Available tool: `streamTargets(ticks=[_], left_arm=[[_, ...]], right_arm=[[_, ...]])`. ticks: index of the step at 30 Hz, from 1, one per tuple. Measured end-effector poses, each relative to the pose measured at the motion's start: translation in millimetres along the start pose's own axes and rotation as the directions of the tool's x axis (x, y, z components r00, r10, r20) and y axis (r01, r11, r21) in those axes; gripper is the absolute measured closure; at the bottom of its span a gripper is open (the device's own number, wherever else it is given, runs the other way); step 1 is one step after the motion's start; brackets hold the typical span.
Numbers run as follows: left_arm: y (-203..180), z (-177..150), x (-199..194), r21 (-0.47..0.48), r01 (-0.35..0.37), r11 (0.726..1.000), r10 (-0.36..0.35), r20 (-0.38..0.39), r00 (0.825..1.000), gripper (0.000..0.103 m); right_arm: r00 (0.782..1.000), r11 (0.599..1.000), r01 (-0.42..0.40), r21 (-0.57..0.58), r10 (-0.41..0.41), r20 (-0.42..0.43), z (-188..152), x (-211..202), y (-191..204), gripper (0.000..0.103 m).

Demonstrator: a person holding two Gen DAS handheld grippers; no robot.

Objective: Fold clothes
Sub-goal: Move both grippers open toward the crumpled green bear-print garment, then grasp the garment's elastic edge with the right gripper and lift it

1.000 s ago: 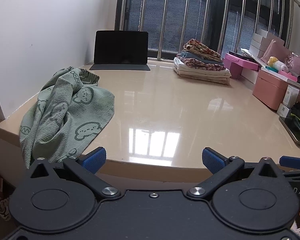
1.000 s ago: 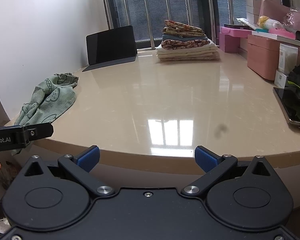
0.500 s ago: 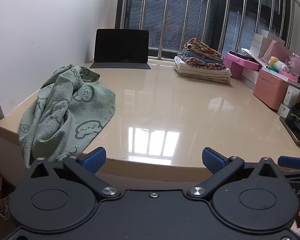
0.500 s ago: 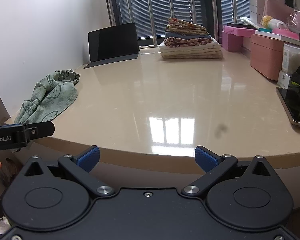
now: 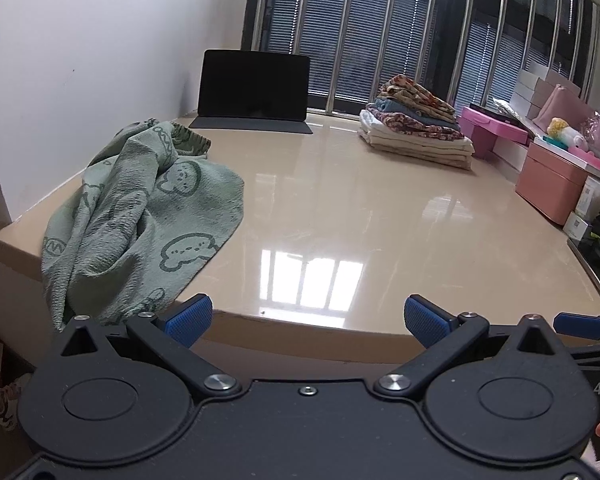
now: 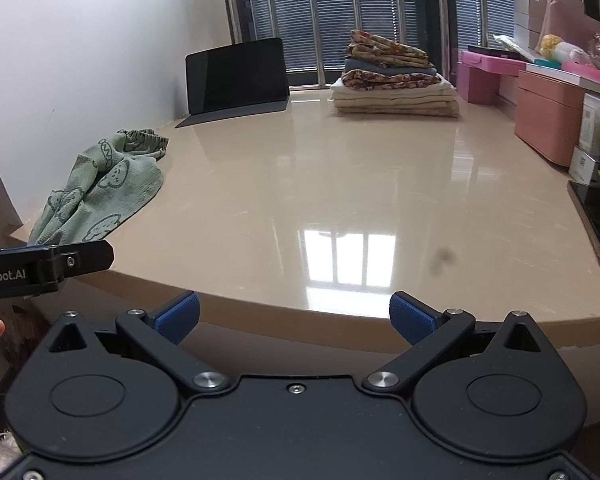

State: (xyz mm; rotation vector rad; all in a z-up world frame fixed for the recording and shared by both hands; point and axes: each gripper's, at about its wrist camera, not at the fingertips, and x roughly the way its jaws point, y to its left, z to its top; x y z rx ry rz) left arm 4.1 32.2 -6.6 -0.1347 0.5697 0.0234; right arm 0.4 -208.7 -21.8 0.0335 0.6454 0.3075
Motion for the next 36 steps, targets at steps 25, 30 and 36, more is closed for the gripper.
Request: streamTargets(ticks=[25,30,36], left_arm=[[83,31,21,-0.137,-0.085,0.987,0.092,0.050,0.994,0.000],[114,50,27,-0.155,-0.127,0.980,0.139,0.069,0.988,0.000],[153,71,30,-0.174,-0.203,0.964,0.221,0.092,0.971,0.000]], right_arm=[[0.991,0.971,-0.133,-0.197,0.131,-0.023,51,64,79,0.001],[0.982,0.947,-0.183,-0.264,0.187,-0.013,74,87,109,0.001],[0.958,0.911,-0.281,-0.302,0.284,-0.033,111,121,149,0.002]])
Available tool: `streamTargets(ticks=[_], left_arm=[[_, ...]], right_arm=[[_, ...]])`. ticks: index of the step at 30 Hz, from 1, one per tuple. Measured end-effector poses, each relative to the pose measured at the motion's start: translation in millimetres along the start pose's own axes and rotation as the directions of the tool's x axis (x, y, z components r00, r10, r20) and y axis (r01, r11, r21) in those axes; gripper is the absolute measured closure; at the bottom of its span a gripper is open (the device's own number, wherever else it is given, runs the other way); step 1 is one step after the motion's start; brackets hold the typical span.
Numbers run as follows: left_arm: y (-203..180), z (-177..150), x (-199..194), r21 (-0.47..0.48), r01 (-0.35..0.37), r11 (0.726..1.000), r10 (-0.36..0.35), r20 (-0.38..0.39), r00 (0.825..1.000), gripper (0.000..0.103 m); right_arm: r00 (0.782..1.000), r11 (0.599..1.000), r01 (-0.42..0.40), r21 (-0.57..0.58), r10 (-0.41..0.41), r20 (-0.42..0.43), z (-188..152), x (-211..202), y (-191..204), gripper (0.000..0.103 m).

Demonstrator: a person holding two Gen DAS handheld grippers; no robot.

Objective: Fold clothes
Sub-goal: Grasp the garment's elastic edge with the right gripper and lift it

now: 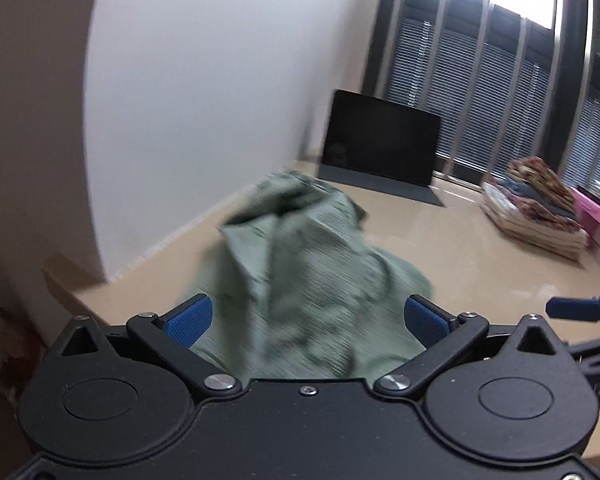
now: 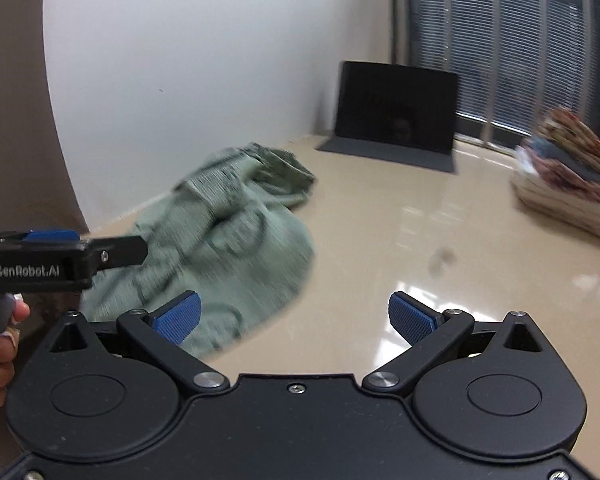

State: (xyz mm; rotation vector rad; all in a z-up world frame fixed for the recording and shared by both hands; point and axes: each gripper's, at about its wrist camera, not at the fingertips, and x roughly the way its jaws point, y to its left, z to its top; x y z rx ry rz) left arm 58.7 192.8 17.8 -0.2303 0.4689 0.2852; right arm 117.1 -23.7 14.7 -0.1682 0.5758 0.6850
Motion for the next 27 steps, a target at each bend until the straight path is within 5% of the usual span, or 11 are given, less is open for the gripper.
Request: streamTargets(ticks=[7,12,18,22,24,27], left_arm=[[21,25,28,0.040,-0.172,0.984,0.173,-0.026,0.985,0.000],[32,33,44,0.027,-0.213,0.977,0.214,-0.040,0.976,0.000],[35,33,57,0.030,-0.230,0.973,0.232,-0.086,0.969,0.000],[31,32,68,0.014,-0.196,0.981,0.196,-0.101,0.975,0.000],[27,33,72,0.014,-0.186,0.982,0.186,-0.105,0.977,0.000],[20,34,78,0.016,-0.173,0.985,0.174,-0.108,0.979,0.000]], right_arm=[[0.992,0.992,-0.125,-0.004,0.125,-0.009,59,61,16,0.008],[0.989,0.990,-0.140,0.011,0.140,-0.044,93,120,22,0.017],[0.976,0.993,-0.109,0.040,0.115,-0.188,109,192,23,0.043],[0.933,0.967,-0.179,0.180,0.225,-0.281,104,219,8,0.085],[0.926,0.948,-0.207,0.243,0.270,-0.263,103,218,-4,0.097],[0.941,0.916,-0.233,0.328,0.297,-0.161,111,191,-37,0.100]])
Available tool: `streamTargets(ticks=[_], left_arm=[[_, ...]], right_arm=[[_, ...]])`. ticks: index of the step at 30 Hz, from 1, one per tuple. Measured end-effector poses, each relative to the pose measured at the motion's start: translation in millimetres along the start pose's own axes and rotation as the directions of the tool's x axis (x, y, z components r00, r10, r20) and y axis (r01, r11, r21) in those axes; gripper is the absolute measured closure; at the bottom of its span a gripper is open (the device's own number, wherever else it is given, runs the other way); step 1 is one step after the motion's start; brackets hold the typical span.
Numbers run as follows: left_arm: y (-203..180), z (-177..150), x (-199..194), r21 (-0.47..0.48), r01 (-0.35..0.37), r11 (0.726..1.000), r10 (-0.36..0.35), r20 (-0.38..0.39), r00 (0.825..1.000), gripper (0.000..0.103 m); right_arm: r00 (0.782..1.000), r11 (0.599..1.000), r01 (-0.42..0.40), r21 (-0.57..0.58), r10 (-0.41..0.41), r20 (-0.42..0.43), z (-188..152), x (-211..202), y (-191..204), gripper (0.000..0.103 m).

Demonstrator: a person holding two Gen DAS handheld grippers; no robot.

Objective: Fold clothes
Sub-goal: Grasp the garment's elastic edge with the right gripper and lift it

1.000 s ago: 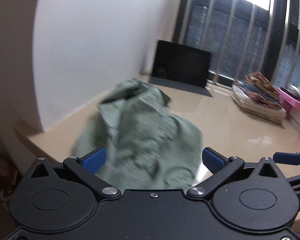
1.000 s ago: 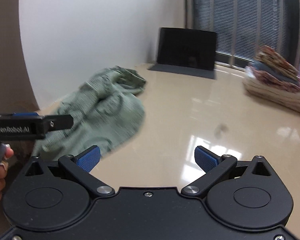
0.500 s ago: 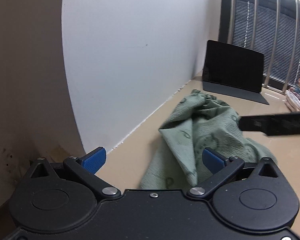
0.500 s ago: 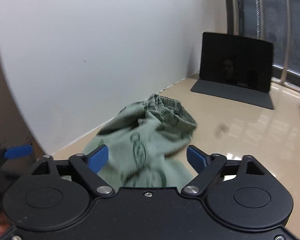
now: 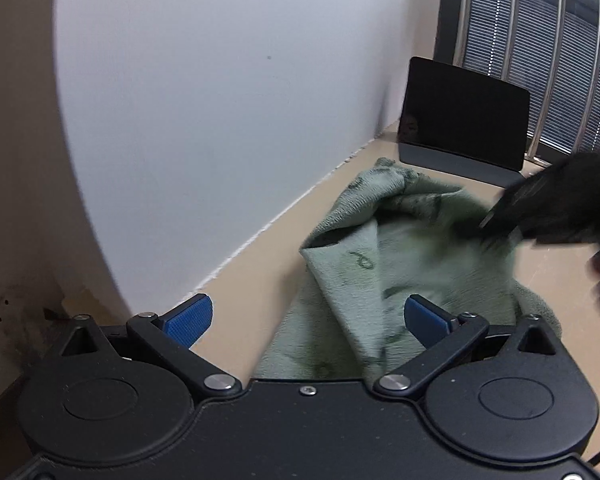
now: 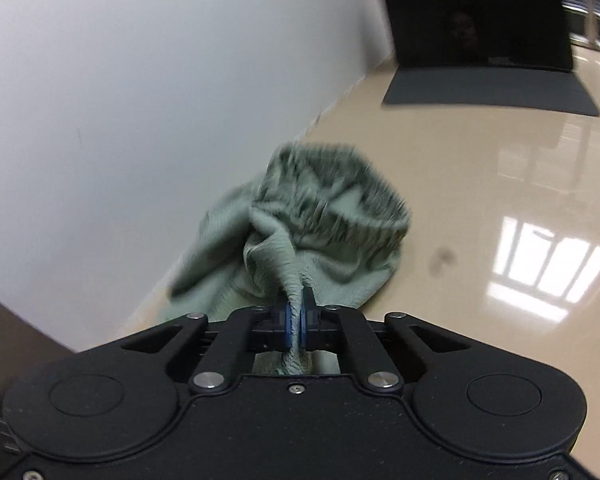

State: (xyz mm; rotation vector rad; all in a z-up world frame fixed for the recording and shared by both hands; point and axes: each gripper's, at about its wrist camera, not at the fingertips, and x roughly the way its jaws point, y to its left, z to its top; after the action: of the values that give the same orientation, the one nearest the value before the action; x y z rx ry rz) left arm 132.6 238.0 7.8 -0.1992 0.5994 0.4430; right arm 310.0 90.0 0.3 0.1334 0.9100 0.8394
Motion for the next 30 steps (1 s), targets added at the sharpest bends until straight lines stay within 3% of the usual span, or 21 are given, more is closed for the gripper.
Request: streamTargets(ticks=[3,6,11,14,16,19,21,23,25,27,28,29,30], left_arm=[[-12,2,-1,0.012,0.014,1.000,-0.014,-0.005,1.000,0.000],[-32,2,-11,0.039,0.054,0.998,-0.055,0.004,0.998,0.000],[-74,-5,-29,0.103,0.151,0.983,-0.153,0.011,0.988,0.000],[-101,-14,-36,0.141,0.221,0.965,-0.222,-0.014,0.975,0.000],[-120,-22,-39,0.170,0.274,0.947,-0.271,-0.040,0.962,0.000],[-155,-36,-45,0.240,0.344,0.908,-0.339,-0.061,0.939,0.000],[-178,-44,-49,0.288,0.382,0.878,-0.378,-0.072,0.923,0.000],[-201,-50,-48,0.349,0.398,0.848,-0.399,-0.072,0.914,0.000],[-224,-56,-44,0.420,0.390,0.819,-0.400,-0.068,0.914,0.000],[-245,-61,-38,0.487,0.357,0.797,-0.377,-0.061,0.924,0.000],[-256,-63,-34,0.520,0.333,0.787,-0.358,-0.056,0.932,0.007],[-265,-64,-28,0.545,0.316,0.777,-0.342,-0.056,0.938,0.027],[-269,-61,-23,0.546,0.322,0.774,-0.339,-0.072,0.938,0.039]], right_arm=[[0.990,0.996,-0.047,0.079,0.035,0.137,14,-55,-25,0.101],[0.966,0.991,-0.065,0.114,0.034,0.255,22,-118,-51,0.101],[0.933,0.985,-0.008,0.173,-0.055,0.356,-13,-218,-105,0.101],[0.925,0.966,0.109,0.233,-0.185,0.331,-66,-259,-140,0.101],[0.918,0.930,0.246,0.272,-0.313,0.243,-104,-267,-160,0.101],[0.914,0.891,0.335,0.308,-0.386,0.125,-154,-272,-180,0.095],[0.923,0.880,0.303,0.366,-0.367,0.119,-177,-283,-191,0.087],[0.928,0.868,0.262,0.422,-0.347,0.138,-187,-288,-197,0.063],[0.927,0.862,0.242,0.445,-0.340,0.156,-188,-291,-197,0.053],[0.929,0.862,0.227,0.453,-0.332,0.165,-187,-288,-198,0.052],[0.930,0.865,0.224,0.449,-0.327,0.166,-185,-283,-198,0.054],[0.929,0.866,0.239,0.439,-0.336,0.156,-184,-277,-200,0.058],[0.928,0.868,0.247,0.431,-0.340,0.151,-183,-273,-202,0.066]])
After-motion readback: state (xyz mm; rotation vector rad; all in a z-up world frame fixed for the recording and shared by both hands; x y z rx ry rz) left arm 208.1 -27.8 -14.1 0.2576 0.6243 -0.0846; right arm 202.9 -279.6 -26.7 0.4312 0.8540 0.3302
